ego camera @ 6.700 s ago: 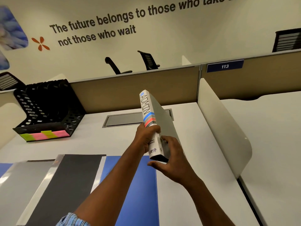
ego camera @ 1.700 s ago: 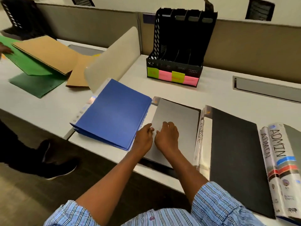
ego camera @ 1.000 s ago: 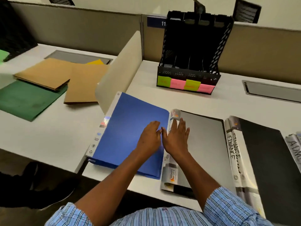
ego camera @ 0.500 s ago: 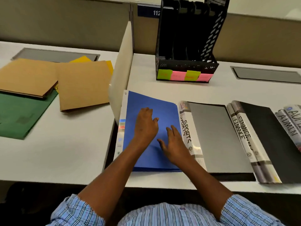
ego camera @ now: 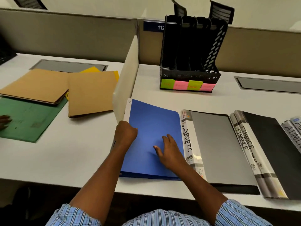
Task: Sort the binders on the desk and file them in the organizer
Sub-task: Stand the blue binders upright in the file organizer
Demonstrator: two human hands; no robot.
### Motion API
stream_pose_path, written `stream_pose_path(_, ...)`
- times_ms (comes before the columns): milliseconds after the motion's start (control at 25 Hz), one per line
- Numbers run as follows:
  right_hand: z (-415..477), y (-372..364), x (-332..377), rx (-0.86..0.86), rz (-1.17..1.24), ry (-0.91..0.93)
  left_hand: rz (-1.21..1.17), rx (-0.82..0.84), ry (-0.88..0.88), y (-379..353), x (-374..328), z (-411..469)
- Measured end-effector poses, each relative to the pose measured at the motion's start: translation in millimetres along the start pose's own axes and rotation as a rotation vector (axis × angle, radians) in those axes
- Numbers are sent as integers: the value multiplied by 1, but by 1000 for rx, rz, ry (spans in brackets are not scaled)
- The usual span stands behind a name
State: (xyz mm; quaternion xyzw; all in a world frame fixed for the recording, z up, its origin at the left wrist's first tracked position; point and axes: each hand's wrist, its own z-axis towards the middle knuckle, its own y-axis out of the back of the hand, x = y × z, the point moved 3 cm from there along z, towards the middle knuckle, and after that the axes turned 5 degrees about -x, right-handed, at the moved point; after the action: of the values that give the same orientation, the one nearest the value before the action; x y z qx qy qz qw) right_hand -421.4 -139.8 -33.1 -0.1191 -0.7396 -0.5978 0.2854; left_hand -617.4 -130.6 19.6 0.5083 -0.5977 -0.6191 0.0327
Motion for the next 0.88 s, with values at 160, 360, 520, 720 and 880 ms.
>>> stream_pose_path(160, -1, 0, 4, 112, 27, 92, 104, -28, 18, 5, -6, -5)
stream_pose_path(360, -14, -2, -13, 154, 14, 203, -90, -127, 55, 11, -16, -19)
stream_pose_path(520, -23, 14, -17, 212, 76, 225, -482, 152, 142, 29, -28, -19)
stream_pose_path(720, -18, 53, -12, 255, 157, 182, -526, 388, 109, 35, -72, -27)
stream_pose_path(880, -8, 82, 10, 50, 267, 20, -606, 410, 80, 34, -103, -37)
